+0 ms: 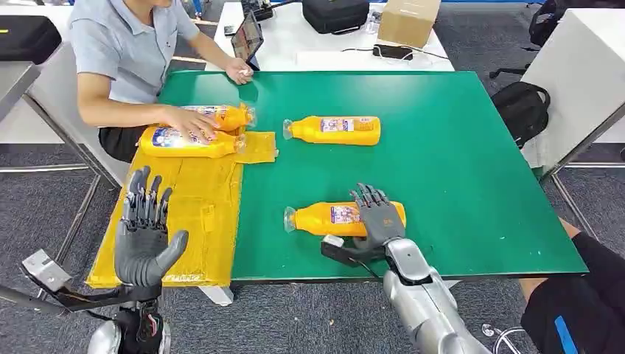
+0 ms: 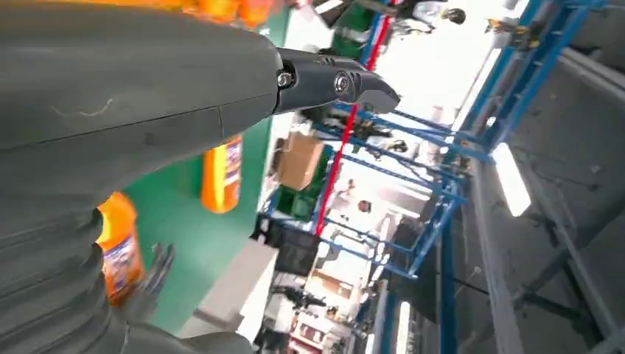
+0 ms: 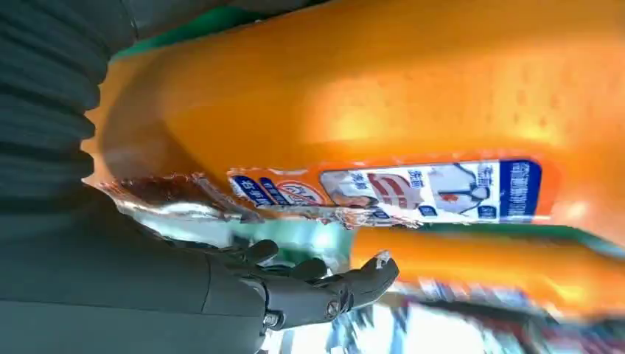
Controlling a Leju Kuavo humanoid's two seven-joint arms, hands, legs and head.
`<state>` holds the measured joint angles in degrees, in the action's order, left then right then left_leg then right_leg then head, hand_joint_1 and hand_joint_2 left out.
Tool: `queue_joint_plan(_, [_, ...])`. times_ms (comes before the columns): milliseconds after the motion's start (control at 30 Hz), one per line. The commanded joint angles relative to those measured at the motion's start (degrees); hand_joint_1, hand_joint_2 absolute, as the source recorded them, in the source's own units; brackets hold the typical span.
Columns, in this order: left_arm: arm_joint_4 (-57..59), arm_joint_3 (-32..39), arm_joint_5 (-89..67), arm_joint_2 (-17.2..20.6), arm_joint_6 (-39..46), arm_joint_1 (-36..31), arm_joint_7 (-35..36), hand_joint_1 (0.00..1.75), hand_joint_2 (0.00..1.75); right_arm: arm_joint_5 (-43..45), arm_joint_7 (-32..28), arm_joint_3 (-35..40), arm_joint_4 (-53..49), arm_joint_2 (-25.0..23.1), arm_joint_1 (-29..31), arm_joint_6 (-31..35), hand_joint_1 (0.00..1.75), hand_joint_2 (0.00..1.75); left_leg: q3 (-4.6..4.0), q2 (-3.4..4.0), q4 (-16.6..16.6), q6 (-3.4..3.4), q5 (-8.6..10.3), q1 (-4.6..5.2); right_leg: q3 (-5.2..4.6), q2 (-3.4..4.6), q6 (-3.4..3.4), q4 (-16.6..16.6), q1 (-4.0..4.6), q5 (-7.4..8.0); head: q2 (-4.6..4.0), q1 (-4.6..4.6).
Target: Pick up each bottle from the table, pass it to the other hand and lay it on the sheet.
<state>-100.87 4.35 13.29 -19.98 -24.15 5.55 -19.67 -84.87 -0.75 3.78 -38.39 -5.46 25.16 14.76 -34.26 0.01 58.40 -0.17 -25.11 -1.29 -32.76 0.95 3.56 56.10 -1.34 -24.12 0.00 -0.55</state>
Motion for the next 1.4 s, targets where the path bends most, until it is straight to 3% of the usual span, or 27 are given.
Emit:
queue_joint_plan(33, [0.63, 3.03, -0.41, 0.57, -0.90, 2.37, 1.94, 0.00, 1.75, -5.13, 5.39, 1.18, 12.17, 2.44, 1.32, -6.16, 0.00, 1.75, 0.14, -0.14, -0.23, 0.12, 0.15, -0.02, 0.20, -0.26, -0.23, -0.26, 0.08, 0.12, 0.00, -0.04])
queue_joint_plan(67, [0.34, 2.91, -0.95, 0.62, -0.51, 2.37, 2.31, 0.00, 1.75, -5.13, 6.11, 1.37, 11.96, 2.68, 1.45, -6.96, 0.02, 1.75, 0.27, -0.20, -0.05, 0.07, 0.05, -0.02, -0.26, -0.31, -0.20, -0.09, 0.05, -0.07, 0.00, -0.02])
queue_joint_plan(133, [-0.05, 2.88, -1.07, 0.64, -0.32, 2.37, 2.47, 0.00, 1.75, -5.13, 6.63, 1.69, 11.54, 2.90, 1.50, -7.54, 0.05, 1.75, 0.37, -0.26, -0.17, 0.17, 0.04, -0.03, -0.12, -0.41, -0.34, -0.25, 0.09, -0.20, 0.00, -0.02])
queue_joint_plan(167, [-0.27, 2.67, -1.02, 0.83, -0.27, 2.67, 2.86, 0.00, 1.75, -5.13, 7.59, 1.92, 10.73, 3.25, 1.12, -8.49, 0.45, 1.75, 0.55, -0.13, -0.10, 0.12, -0.11, -0.05, 0.00, -0.23, -0.21, -0.17, 0.08, -0.30, 0.00, -0.02])
queue_joint_plan(200, [-0.41, 2.59, -1.15, 0.90, -0.24, 2.93, 2.94, 0.00, 1.75, -5.13, 7.75, 1.88, 10.52, 3.57, 0.86, -8.94, 1.03, 1.75, 0.43, -0.23, -0.17, 0.15, 0.00, -0.04, -0.06, -0.37, -0.26, -0.25, 0.09, -0.22, 0.00, -0.04])
queue_joint_plan(233, [-0.42, 2.57, -1.27, 0.95, -0.21, 3.15, 3.03, 0.00, 1.75, -5.09, 7.66, 1.72, 10.46, 3.88, 0.60, -9.14, 1.41, 1.75, 0.38, -0.31, -0.19, 0.17, 0.04, -0.04, -0.06, -0.45, -0.28, -0.29, 0.10, -0.19, 0.00, -0.04])
queue_joint_plan(267, [-2.70, 2.41, -0.07, 0.81, -1.49, 2.52, 0.19, 0.00, 1.75, -5.13, 9.16, 3.61, 8.20, 4.91, 3.01, -6.95, 1.66, 1.75, 0.61, -0.23, -0.11, 0.15, -0.07, -0.03, 0.14, -0.32, -0.21, -0.20, 0.07, -0.30, 0.00, -0.04])
queue_joint_plan(367, [-4.53, 2.21, 0.69, 0.88, -0.77, 2.23, 2.19, 0.00, 1.75, -5.13, 9.04, 2.70, 3.29, 5.60, 2.93, -11.69, 1.68, 1.75, 0.37, -0.19, 0.02, 0.21, -0.01, 0.01, -0.07, -0.26, -0.20, -0.06, 0.02, -0.24, 0.00, -0.04])
queue_joint_plan(567, [-3.16, 2.14, 0.91, 1.25, -1.18, 2.06, 1.96, 0.00, 1.75, -5.05, 9.47, 0.23, 5.22, 6.82, 1.35, -12.05, 1.57, 1.75, 0.57, -0.49, -0.10, 0.36, 0.08, 0.04, 0.30, -0.48, -0.16, -0.18, 0.02, -0.12, 0.00, -0.02])
queue_joint_plan(633, [-2.41, 1.96, 0.92, 1.58, -1.32, 1.77, 1.78, 0.00, 1.75, -4.44, 8.15, -0.76, 6.56, 7.51, 1.10, -11.59, 1.68, 1.75, 0.63, -0.55, -0.11, 0.36, 0.07, 0.05, 0.37, -0.55, -0.14, -0.20, 0.02, -0.15, 0.00, -0.02])
queue_joint_plan(733, [-2.03, 1.87, 0.89, 1.76, -1.33, 1.51, 1.52, 0.00, 1.75, -4.19, 7.41, -1.36, 7.27, 7.88, 1.14, -11.03, 1.68, 1.75, 0.60, -0.65, -0.14, 0.36, 0.09, 0.04, 0.37, -0.68, -0.13, -0.26, 0.03, -0.17, 0.00, -0.02])
queue_joint_plan(867, [0.15, 1.90, 1.02, 2.45, -1.88, 0.78, 1.02, 0.00, 1.75, 2.39, -2.99, -5.31, 8.38, 8.63, 0.51, -9.61, 1.75, 1.75, 0.63, -0.60, -0.13, 0.35, 0.02, 0.06, 0.40, -0.62, -0.04, -0.24, 0.01, -0.23, 0.00, -0.02])
queue_joint_plan(1033, [0.79, 1.90, 1.11, 2.54, -2.02, 0.44, 0.79, 0.00, 1.75, 2.72, -3.52, -5.30, 8.47, 9.06, 0.14, -9.31, 1.75, 1.75, 0.58, -0.62, -0.22, 0.37, 0.07, 0.04, 0.36, -0.67, -0.11, -0.38, 0.04, -0.18, 0.00, -0.04])
queue_joint_plan(1133, [4.33, 0.94, 0.02, 3.05, -1.34, -2.84, 0.19, 0.00, 1.75, 20.55, -23.00, -11.71, 6.37, 8.73, -2.82, -16.54, 1.75, 1.75, 0.64, -0.60, -0.16, 0.35, 0.02, 0.03, 0.41, -0.62, -0.06, -0.32, 0.04, -0.22, 0.00, -0.02])
queue_joint_plan(1167, [5.65, 0.55, -1.57, 2.76, 0.37, -4.33, -0.68, 0.00, 1.75, 23.78, -25.89, -11.20, 4.10, 8.73, -4.76, -16.62, 1.75, 1.75, 0.59, -0.82, -0.23, 0.37, 0.10, 0.03, 0.45, -0.87, -0.10, -0.39, 0.05, -0.21, 0.00, -0.02])
queue_joint_plan(1233, [5.97, -0.02, -2.91, 2.53, 2.22, -5.04, -0.47, 0.00, 1.75, 28.83, -28.72, -10.52, -0.15, 6.87, -6.23, -15.35, 1.75, 1.75, 0.61, -1.00, -0.24, 0.37, 0.13, 0.01, 0.49, -1.02, -0.07, -0.45, 0.06, -0.24, 0.00, 0.00])
queue_joint_plan(1267, [6.81, 0.06, -4.37, 2.07, 4.67, -4.70, 2.42, 0.00, 1.75, 33.23, -28.68, -11.46, -1.67, 5.24, -6.99, -18.29, 1.75, 1.75, 0.72, -0.72, -0.15, 0.34, 0.01, -0.01, 0.51, -0.72, -0.03, -0.40, 0.07, -0.27, 0.00, -0.13])
queue_joint_plan(1333, [8.93, -0.11, -5.28, 2.20, 4.80, -3.93, 0.63, 0.00, 1.75, 38.70, -31.33, -10.91, -4.37, 3.19, -9.05, -17.27, 1.75, 1.75, 0.69, -0.49, -0.28, 0.36, 0.07, -0.05, 0.48, -0.55, -0.14, -0.55, 0.12, -0.13, 0.00, -0.15])
queue_joint_plan(1400, [9.29, -0.17, -5.91, 1.84, 4.98, -3.65, 0.36, 0.00, 1.75, 43.11, -32.53, -10.65, -7.67, 2.04, -8.70, -17.24, 1.75, 1.75, 0.83, -0.16, -0.31, 0.24, -0.18, -0.02, 1.07, -0.23, -0.12, -0.52, 0.09, -0.06, 0.00, -0.07])
